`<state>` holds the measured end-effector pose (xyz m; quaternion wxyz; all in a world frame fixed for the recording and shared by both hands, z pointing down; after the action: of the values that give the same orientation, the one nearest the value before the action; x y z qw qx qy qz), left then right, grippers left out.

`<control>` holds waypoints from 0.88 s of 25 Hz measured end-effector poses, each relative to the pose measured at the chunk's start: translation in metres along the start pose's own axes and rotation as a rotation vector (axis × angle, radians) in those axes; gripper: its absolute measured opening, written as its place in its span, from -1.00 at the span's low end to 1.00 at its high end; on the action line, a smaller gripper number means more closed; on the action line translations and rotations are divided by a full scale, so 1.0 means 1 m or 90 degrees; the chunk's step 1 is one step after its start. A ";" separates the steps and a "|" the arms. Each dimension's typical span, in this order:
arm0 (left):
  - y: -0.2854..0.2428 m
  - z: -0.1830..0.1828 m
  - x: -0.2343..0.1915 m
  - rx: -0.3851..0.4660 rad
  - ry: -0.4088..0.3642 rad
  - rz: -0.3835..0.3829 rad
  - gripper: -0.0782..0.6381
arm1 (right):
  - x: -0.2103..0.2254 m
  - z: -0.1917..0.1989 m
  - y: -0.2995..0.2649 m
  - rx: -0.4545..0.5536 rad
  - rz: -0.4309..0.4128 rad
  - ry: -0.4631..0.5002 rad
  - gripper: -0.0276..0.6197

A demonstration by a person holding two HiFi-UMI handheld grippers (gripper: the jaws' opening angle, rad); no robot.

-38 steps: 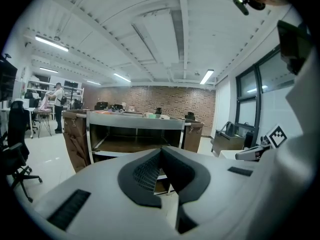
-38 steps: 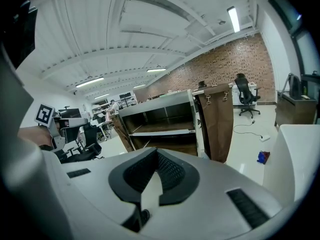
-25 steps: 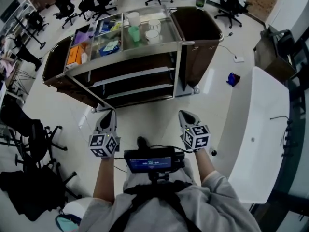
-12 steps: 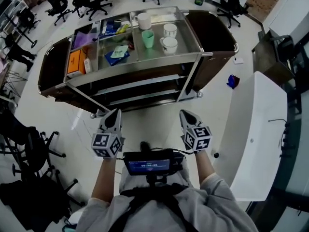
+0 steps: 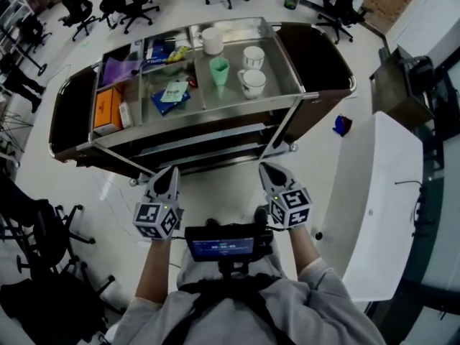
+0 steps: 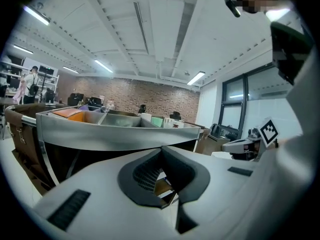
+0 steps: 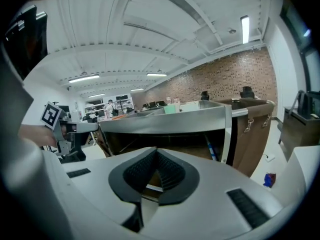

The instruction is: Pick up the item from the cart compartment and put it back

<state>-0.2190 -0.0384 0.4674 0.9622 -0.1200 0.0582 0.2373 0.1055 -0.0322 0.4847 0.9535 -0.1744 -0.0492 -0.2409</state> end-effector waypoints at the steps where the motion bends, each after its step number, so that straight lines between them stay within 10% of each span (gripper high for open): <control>1: -0.005 -0.002 0.004 0.001 0.000 0.003 -0.79 | 0.003 -0.009 -0.001 0.006 -0.008 0.005 -0.89; 10: -0.045 -0.029 0.014 0.016 -0.006 0.013 -0.79 | 0.027 -0.113 -0.041 0.058 -0.046 0.112 -0.88; 22: -0.087 -0.070 0.019 0.036 -0.037 0.024 -0.79 | 0.049 -0.213 -0.142 -0.032 -0.148 0.355 0.01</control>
<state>-0.1655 -0.1231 0.4147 0.9620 -0.0847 0.0388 0.2567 0.0828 -0.2460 0.3385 0.8916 -0.1185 0.2006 -0.3884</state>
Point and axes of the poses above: the fingertips, and each gripper's own axes: y backward along the fingers, x to its right, z out of its underside, the point moved 9 cm from there along y, backward along the fingers, and after that the axes turned 4 degrees about x, right-handed, at the moved point
